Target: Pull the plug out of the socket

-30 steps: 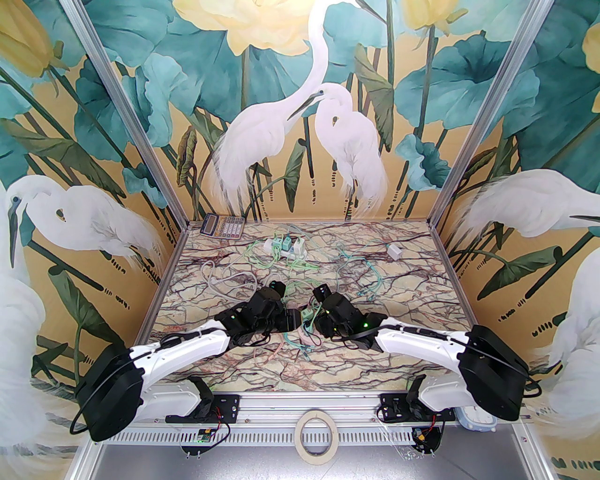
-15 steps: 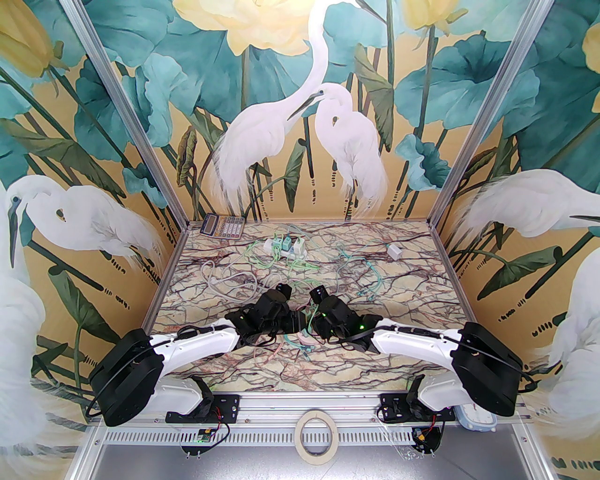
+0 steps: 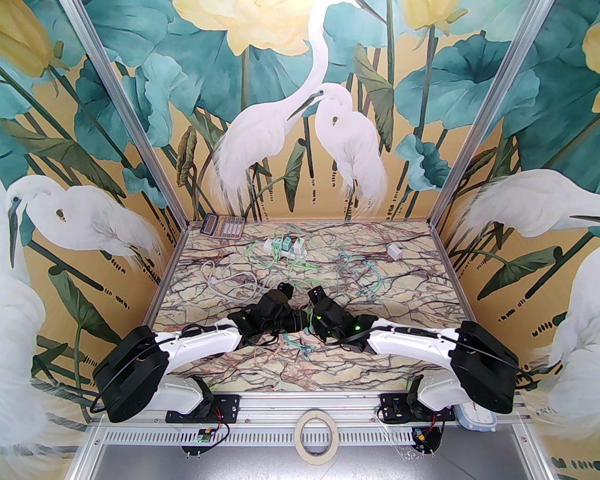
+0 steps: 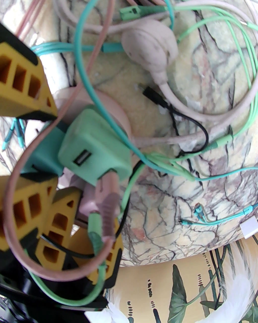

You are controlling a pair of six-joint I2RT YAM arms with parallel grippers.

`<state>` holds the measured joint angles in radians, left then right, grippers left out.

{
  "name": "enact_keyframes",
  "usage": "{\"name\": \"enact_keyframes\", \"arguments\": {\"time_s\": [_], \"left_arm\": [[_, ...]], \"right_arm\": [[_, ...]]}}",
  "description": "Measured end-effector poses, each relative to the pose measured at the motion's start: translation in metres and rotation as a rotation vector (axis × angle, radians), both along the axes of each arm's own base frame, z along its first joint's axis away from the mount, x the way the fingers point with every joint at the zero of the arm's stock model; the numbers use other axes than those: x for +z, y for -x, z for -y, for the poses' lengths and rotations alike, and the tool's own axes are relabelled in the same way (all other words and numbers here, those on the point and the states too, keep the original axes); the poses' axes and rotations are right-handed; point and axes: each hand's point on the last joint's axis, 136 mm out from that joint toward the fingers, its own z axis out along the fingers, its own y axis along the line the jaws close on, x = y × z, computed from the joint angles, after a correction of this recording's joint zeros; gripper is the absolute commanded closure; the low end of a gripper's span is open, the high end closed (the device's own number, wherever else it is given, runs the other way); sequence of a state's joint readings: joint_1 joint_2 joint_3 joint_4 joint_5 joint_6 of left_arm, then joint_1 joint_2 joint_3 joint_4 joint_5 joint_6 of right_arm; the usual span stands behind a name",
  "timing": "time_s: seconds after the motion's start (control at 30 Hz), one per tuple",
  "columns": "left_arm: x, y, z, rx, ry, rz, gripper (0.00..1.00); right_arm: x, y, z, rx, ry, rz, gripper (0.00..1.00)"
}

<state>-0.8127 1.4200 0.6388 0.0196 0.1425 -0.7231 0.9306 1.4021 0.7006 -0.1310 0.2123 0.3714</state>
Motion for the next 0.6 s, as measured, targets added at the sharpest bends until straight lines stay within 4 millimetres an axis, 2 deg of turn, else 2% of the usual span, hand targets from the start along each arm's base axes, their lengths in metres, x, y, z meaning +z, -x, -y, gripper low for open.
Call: {"name": "enact_keyframes", "arguments": {"time_s": [0.2,0.37,0.47,0.6], "left_arm": [[0.0,-0.003,0.006,-0.002,0.012,0.008,0.6],[0.001,-0.004,0.007,0.002,0.017,0.006,0.6],[0.002,-0.003,0.005,0.004,0.01,0.005,0.59],[0.004,0.0,0.0,0.01,-0.016,0.003,0.58]], "right_arm": [[0.035,-0.007,0.005,-0.011,-0.126,0.04,0.81],[0.047,-0.007,0.01,-0.018,-0.128,0.071,0.81],[0.057,-0.011,0.023,-0.055,-0.123,0.101,0.81],[0.084,-0.023,0.053,-0.149,-0.147,0.165,0.81]]}}
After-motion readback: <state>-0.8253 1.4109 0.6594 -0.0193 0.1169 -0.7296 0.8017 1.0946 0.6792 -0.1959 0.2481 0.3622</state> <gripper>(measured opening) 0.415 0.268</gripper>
